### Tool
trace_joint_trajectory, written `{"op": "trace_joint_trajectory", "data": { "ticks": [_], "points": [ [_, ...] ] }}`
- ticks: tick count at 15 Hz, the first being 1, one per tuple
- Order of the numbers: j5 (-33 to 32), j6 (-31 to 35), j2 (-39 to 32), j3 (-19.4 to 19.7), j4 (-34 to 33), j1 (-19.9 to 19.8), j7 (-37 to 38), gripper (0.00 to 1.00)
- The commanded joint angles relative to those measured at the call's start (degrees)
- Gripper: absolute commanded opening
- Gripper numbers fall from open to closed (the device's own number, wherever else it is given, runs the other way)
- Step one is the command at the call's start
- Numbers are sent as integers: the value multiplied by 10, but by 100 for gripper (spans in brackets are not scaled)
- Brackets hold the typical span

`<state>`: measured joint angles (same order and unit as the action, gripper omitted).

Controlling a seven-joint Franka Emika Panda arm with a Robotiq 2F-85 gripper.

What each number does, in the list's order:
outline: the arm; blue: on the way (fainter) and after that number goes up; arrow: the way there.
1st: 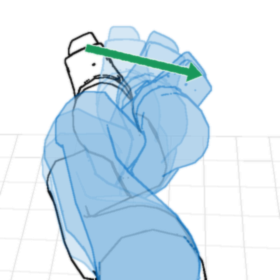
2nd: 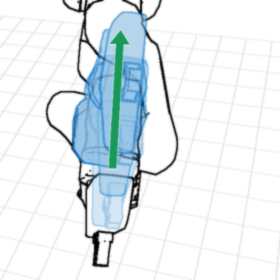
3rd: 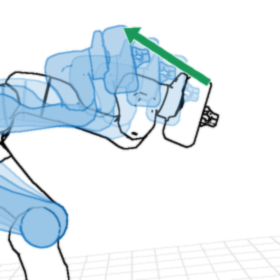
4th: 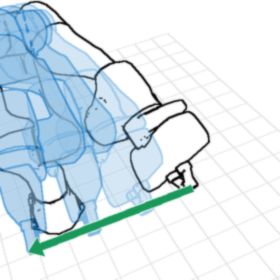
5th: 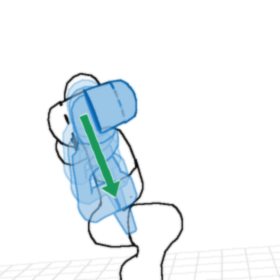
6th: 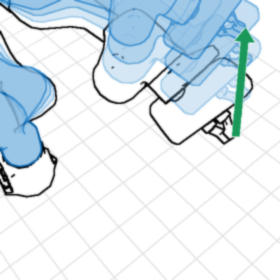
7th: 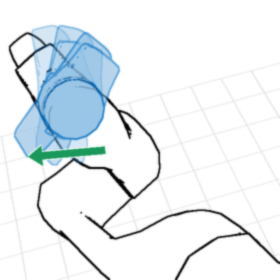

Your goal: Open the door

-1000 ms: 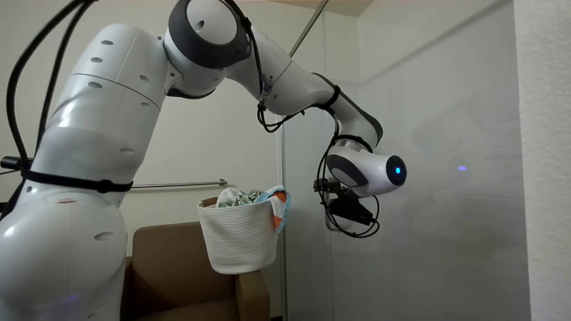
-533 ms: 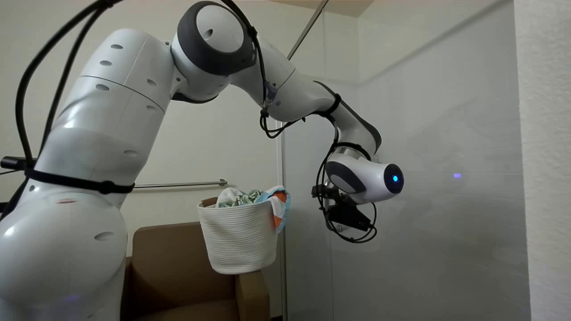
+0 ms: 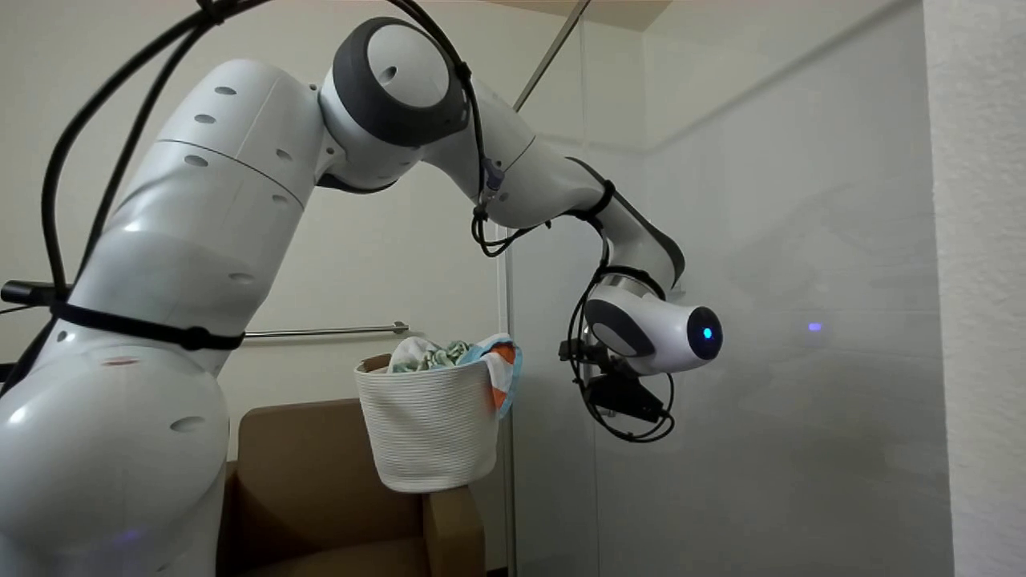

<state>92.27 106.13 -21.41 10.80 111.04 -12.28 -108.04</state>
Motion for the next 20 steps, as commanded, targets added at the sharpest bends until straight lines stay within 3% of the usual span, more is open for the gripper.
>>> {"op": "trace_joint_trajectory", "data": {
  "ticks": [1, 20],
  "points": [
    [25, 12, -10, -5, -12, 4, -20, 100],
    [73, 54, -26, -27, -31, 39, 3, 100]
  ]
}}
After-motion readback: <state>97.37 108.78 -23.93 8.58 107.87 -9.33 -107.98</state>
